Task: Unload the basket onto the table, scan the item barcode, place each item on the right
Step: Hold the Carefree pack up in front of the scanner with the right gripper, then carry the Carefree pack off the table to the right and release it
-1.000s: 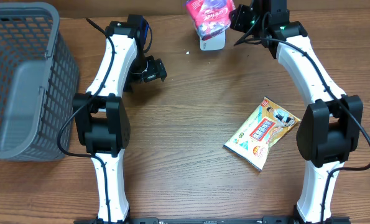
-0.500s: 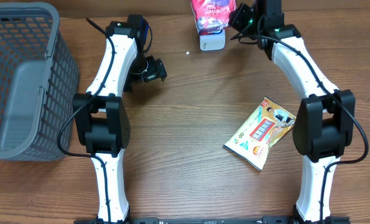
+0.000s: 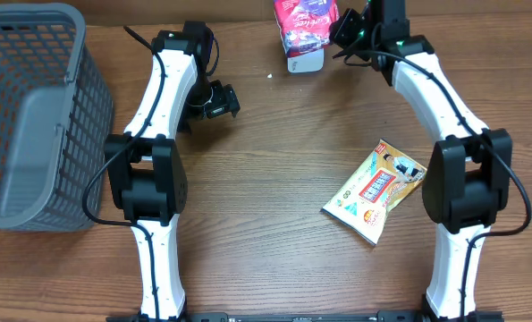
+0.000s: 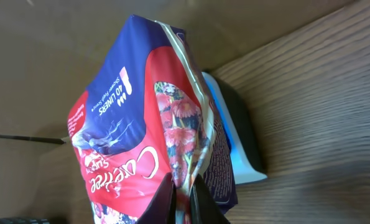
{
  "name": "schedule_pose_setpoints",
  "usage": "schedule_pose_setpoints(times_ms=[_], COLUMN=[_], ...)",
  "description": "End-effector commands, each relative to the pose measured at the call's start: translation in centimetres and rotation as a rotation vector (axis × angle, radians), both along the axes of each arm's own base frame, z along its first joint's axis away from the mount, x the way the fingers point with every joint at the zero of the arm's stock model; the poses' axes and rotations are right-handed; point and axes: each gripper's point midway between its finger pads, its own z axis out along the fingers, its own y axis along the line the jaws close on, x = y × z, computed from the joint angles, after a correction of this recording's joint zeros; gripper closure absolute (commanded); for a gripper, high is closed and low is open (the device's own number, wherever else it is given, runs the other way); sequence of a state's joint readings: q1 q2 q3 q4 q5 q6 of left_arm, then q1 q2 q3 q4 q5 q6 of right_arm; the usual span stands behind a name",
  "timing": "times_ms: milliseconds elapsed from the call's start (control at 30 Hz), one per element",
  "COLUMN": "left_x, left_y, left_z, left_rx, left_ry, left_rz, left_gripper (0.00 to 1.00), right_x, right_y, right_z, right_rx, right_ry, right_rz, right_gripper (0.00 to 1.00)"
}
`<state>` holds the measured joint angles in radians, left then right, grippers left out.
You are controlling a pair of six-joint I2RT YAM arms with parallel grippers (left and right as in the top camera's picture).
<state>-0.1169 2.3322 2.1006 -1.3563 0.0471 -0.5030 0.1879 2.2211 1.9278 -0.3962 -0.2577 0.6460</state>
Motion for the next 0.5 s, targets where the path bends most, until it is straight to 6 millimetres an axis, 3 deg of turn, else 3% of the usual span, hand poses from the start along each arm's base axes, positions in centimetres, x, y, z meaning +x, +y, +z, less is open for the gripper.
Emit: schedule_pose_setpoints(times_ms=[0,133,233,367,400,467], left_x=[0.1,0.1,0.1,0.1,0.1,0.1], left_y=[0.4,0.5,0.4,0.4,0.5,0.5], left_z=[0.0,0.0,0.0,0.0,0.0,0.0], left_rx=[0.013,0.014,0.014,0.014,0.014,0.014], left_ry=[-0.005,-0.005,-0.005,-0.005,-0.005,-0.005], left_rz=[0.020,0.022,0.022,0.022,0.022,0.022], left_gripper=[0.00,0.00,0.00,0.00,0.00,0.00], right_x=[-0.7,-1.5,-2.1,-3.8,-5.0,-6.9], right_y=[-3.9,-9.4,-14.2,-22.2,-25.7,-30.2], right_z=[9.9,11.5,11.4,9.2,8.0,6.8], right_rx=[0.004,-0.018,-0.035,-0.056,-0.067,-0.084], right_ry=[-0.170,-0.152,-0.113,-0.003,0.055,0.122], right_rz=[-0.050,-0.158,-0.248,-0.397,-0.469,-0.566], right_gripper=[0.96,0.96,0.96,0.96,0.96,0.96])
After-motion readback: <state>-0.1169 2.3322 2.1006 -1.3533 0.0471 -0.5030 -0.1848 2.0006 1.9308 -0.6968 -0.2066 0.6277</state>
